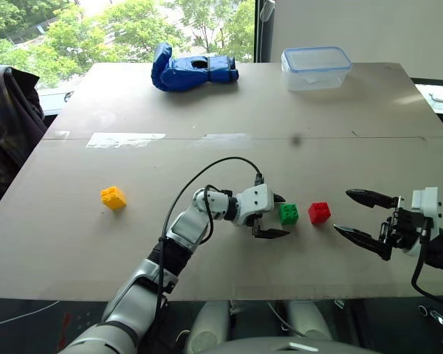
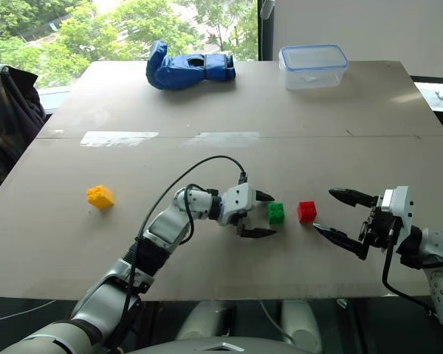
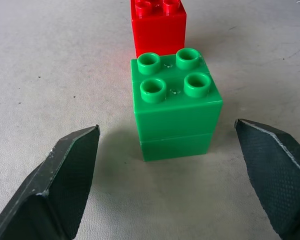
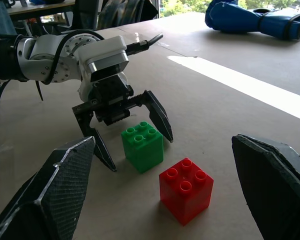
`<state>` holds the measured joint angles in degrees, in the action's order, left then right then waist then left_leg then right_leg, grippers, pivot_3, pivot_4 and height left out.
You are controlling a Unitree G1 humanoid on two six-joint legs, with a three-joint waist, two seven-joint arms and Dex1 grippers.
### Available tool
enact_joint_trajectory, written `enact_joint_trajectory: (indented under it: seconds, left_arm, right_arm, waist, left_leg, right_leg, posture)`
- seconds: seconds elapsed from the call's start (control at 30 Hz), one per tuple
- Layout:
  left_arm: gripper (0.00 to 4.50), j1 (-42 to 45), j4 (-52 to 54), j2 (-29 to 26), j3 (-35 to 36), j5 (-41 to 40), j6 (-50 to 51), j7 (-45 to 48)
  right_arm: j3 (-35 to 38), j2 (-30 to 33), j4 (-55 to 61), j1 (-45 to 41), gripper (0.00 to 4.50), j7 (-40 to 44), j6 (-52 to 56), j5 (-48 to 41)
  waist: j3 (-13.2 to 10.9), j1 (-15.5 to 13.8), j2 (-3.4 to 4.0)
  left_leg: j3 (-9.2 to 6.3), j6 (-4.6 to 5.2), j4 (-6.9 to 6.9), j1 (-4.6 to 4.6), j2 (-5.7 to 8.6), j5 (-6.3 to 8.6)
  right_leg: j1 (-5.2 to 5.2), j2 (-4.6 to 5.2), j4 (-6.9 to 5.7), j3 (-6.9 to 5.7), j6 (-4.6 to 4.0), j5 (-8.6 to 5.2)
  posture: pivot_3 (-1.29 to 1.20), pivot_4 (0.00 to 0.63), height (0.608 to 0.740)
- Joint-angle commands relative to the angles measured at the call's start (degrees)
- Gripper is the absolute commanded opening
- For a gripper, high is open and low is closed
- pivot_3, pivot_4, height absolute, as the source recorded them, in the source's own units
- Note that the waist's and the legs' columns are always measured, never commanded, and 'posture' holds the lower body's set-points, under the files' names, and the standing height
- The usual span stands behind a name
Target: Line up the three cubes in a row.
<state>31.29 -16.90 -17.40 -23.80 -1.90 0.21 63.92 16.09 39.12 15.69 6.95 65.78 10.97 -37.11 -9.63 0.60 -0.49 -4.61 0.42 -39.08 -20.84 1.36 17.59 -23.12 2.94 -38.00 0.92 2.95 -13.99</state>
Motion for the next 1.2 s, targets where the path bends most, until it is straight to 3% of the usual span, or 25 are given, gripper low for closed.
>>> enact_joint_trajectory:
  seconds: [0.03, 0.3, 0.43, 0.53, 0.77, 0.97, 1.07, 1.2]
  left_arm:
    - [4.45, -0.6, 2.9, -1.1, 0.7, -1.2, 0.3, 1.3]
    - [4.45, -1.2, 4.6, -4.2, 4.0, -3.8, 0.6, 2.8]
    - [4.45, -4.0, 13.1, -5.7, 8.3, -12.4, 0.8, 6.7]
    - [4.45, -5.9, 21.1, -6.5, 14.1, -18.3, 4.5, 3.3]
    - [4.45, -11.6, 33.6, -7.5, 32.6, -14.3, 14.5, -25.5]
    - [4.45, -24.2, 57.1, 1.2, 43.3, -4.8, 34.2, -53.7]
    - [4.45, -32.0, 61.7, 4.5, 46.0, -2.3, 39.7, -58.6]
    - [4.45, -40.9, 63.5, 8.3, 47.4, -1.0, 39.6, -61.8]
  right_arm:
    - [1.2, 0.4, 0.7, 0.1, 4.5, 0.6, -0.8, -0.6]
    - [1.2, 0.5, -0.2, -0.1, 4.5, 1.3, -1.1, -0.6]
    - [1.6, 0.6, 0.2, -0.4, 4.5, 3.0, -0.7, -2.4]
    - [1.0, 1.5, 2.9, -2.4, 4.5, 3.9, 1.3, -4.9]
    - [-3.2, -0.3, 5.2, -10.5, 4.5, 0.6, 4.6, -6.7]
    - [-9.3, -3.4, 1.5, -19.8, 4.5, 1.0, 6.3, -5.9]
    - [-11.5, -5.4, -1.0, -23.6, 4.5, 0.0, 6.3, -4.1]
    - [-13.7, -7.1, -4.9, -26.9, 4.5, -0.3, 5.6, -1.3]
  waist:
    - [0.0, 0.1, 0.0]
    - [0.0, 0.1, 0.0]
    - [0.0, 0.1, 0.02]
    - [0.0, 0.0, 0.03]
    - [0.0, 0.3, 0.03]
    - [-0.1, -0.5, -0.09]
    - [-0.1, 0.0, -0.07]
    - [-0.1, -0.4, -0.08]
  left_leg:
    - [0.0, 0.0, 0.0, 0.0, 0.0, 0.0]
    - [0.0, 0.0, 0.0, 0.01, -0.03, 0.0]
    - [-0.01, 0.0, 0.01, -0.02, -0.17, 0.0]
    - [-0.02, 0.0, 0.0, -0.02, -0.2, 0.0]
    - [-0.05, 0.0, 0.01, 0.05, -0.32, 0.0]
    - [-0.06, -0.05, 0.0, -0.09, -0.19, -0.02]
    - [0.07, -0.16, 0.05, 0.01, -0.2, -0.07]
    - [-0.04, -0.15, 0.05, 0.0, -0.2, -0.06]
  right_leg:
    - [0.0, 0.0, 0.0, 0.0, 0.0, 0.0]
    - [0.0, -0.02, 0.0, 0.0, 0.0, 0.0]
    - [-0.02, 0.0, 0.02, 0.0, 0.0, 0.0]
    - [-0.01, 0.04, 0.02, 0.0, 0.0, 0.0]
    - [0.0, -0.07, 0.01, -0.01, -0.01, 0.0]
    - [-0.02, 0.11, 0.15, -0.02, 0.04, 0.03]
    - [-0.02, 0.1, 0.14, 0.11, 0.06, 0.04]
    - [-0.02, 0.08, 0.07, 0.01, 0.04, 0.04]
  posture:
    - [0.0, 0.15, 0.74]
    - [0.0, 0.15, 0.74]
    - [0.0, 0.15, 0.74]
    - [0.0, 0.15, 0.74]
    - [0.0, 0.15, 0.74]
    - [0.0, 0.15, 0.74]
    - [0.0, 0.15, 0.74]
    - [0.0, 0.15, 0.74]
